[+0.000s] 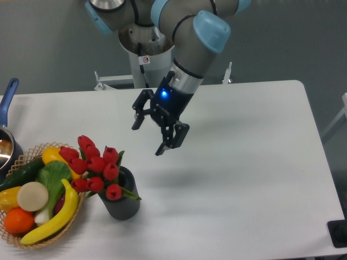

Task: Pick up the flowers from the vase
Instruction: 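Lower the open gripper around the tulip stems above the vase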

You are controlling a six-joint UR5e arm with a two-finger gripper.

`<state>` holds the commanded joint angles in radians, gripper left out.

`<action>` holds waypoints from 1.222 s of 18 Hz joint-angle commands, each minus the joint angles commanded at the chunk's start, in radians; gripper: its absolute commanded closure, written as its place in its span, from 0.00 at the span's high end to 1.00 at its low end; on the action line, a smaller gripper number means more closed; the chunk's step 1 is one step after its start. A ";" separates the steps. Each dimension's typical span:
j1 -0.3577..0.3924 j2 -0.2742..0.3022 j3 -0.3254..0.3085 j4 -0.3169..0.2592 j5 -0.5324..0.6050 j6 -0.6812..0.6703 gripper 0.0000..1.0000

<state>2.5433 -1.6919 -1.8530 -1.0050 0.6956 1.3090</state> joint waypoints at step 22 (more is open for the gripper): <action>-0.049 -0.158 0.034 0.143 -0.081 -0.014 1.00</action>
<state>2.4943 -1.8499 -1.8193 -0.8621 0.6151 1.2947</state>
